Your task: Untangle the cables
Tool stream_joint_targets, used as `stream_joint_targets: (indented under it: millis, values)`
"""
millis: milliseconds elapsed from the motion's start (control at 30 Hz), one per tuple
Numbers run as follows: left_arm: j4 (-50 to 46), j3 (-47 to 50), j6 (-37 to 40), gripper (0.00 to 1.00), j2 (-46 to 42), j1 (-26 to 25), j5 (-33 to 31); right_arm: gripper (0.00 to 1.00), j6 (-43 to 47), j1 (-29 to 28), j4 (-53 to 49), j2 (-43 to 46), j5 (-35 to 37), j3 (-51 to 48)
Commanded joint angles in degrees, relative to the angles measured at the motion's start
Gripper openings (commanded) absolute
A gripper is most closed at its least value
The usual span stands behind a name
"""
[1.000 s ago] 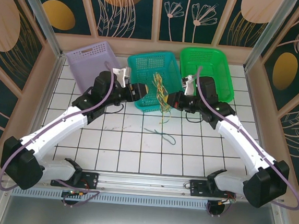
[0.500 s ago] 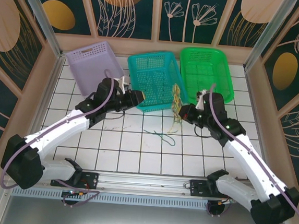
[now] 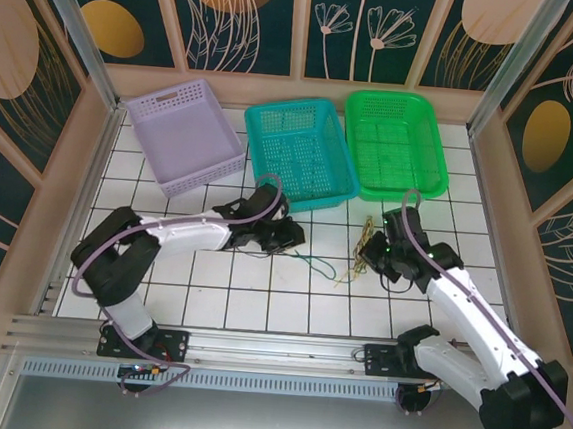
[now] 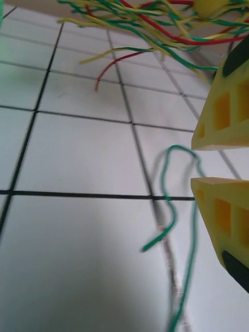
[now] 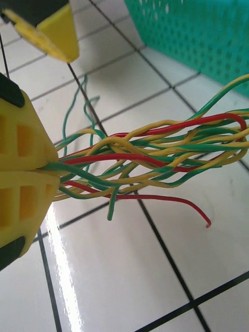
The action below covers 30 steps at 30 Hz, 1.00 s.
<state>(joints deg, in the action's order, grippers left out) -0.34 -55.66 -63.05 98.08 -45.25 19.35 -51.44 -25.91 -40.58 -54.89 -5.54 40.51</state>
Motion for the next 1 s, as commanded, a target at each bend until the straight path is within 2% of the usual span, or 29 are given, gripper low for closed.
stream_joint_targets:
  millis: [0, 167, 267, 333, 467, 533, 667, 767, 867, 967]
  values:
    - [-3.08, -6.08, 2.86, 0.24, 3.54, 1.16, -4.62, 0.00, 2.67, 1.92, 1.47, -2.29, 1.91, -0.26]
    - [-4.25, -6.83, 3.95, 0.26, 4.78, 4.44, -7.66, 0.00, 9.41, 7.06, 3.11, -8.72, 5.92, -0.18]
    - [-4.67, -6.79, 5.05, 0.28, 3.90, 4.99, -7.29, 0.00, 12.87, 7.58, 4.27, -12.02, 7.48, -0.20]
    - [-4.66, -6.21, 5.06, 0.29, 2.72, 4.95, -6.16, 0.10, 14.22, 7.53, 3.74, -13.38, 8.31, -0.01]
    - [-4.70, -2.83, 3.27, 0.31, -3.10, 4.83, -6.13, 0.41, 12.70, 5.97, 0.72, -11.94, 10.42, 1.90]
    - [-4.67, -1.04, 2.04, 0.34, -6.17, 4.91, -5.89, 0.49, 11.58, 3.48, -2.55, -9.95, 13.37, 5.04]
    - [-6.62, 2.40, 0.23, 0.41, -12.70, 4.83, -6.84, 0.51, 11.69, -6.01, -6.22, -8.62, 19.29, 9.22]
    - [-10.03, 3.47, 0.12, 0.45, -17.38, 4.84, -9.32, 0.50, 16.62, -13.69, -2.70, -10.87, 16.01, 8.17]
    - [-12.82, 4.23, -0.05, 0.47, -22.00, 4.90, -12.53, 0.46, 21.68, -20.27, -0.68, -17.12, 12.80, 8.21]
    - [-14.13, 4.94, -0.43, 0.48, -26.08, 4.89, -15.54, 0.44, 25.31, -24.23, -1.52, -24.79, 13.43, 9.82]
